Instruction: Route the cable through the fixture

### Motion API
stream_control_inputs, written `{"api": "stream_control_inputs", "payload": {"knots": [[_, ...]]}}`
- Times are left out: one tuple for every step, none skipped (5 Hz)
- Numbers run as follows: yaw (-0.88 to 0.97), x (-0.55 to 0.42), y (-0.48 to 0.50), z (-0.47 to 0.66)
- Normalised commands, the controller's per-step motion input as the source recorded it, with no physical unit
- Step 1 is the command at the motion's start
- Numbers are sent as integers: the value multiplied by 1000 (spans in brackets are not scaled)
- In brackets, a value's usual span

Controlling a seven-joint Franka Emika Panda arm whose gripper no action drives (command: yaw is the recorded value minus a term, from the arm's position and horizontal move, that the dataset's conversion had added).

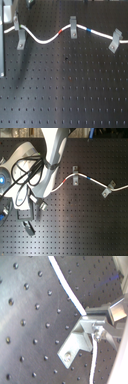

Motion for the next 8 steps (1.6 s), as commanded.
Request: {"api": "stream_control_inputs", "payload": {"knots": [[-854,-22,149,109],[-729,-59,160,154],[-246,-413,31,147],[-111,-486,85,65],[0,-71,68,-1],[0,0,1,39],[6,-150,6,443],[0,-230,183,519]]}}
